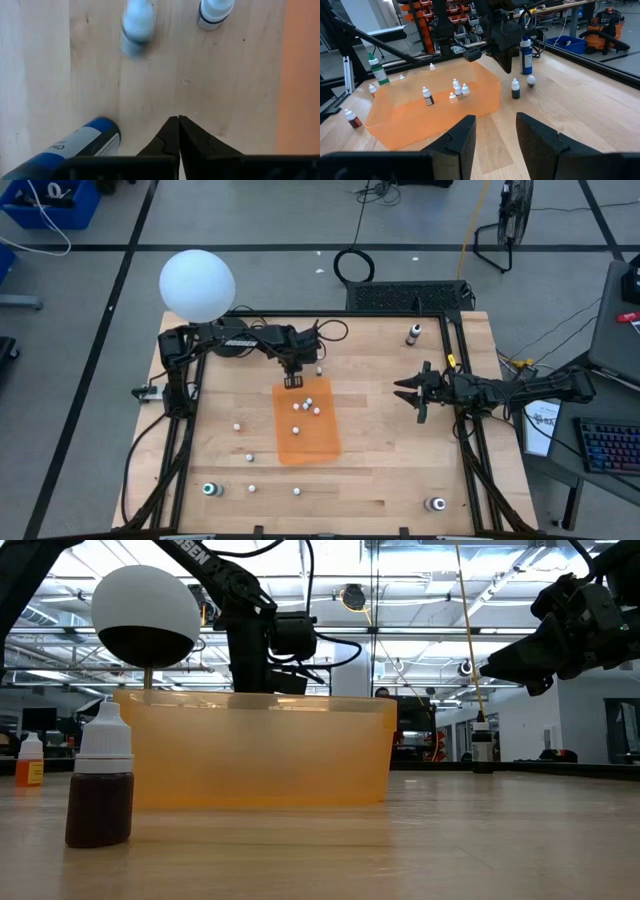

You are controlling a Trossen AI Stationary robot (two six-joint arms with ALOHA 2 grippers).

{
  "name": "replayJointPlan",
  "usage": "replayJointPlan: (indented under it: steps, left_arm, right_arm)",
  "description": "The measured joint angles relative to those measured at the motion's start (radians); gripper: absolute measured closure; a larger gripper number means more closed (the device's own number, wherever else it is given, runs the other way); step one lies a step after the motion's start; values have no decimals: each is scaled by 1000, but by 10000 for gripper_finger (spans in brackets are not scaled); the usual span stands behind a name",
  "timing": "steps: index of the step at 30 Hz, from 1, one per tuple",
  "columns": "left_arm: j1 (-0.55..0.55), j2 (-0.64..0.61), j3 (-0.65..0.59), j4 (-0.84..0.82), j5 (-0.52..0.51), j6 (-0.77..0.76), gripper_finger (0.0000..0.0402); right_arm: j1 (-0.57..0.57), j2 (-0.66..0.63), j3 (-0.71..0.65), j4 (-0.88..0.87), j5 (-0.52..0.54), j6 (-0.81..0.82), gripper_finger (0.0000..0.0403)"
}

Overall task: Pick & Place food coloring
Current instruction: Put the small black food coloring bottle into the orange bin

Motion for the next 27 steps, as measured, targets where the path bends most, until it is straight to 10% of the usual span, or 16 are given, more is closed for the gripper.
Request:
replayJointPlan:
  steps: [27]
  left_arm:
    - [-60,0,68,51,22,47,199]
  right_arm:
    - [0,0,0,0,0,0,273]
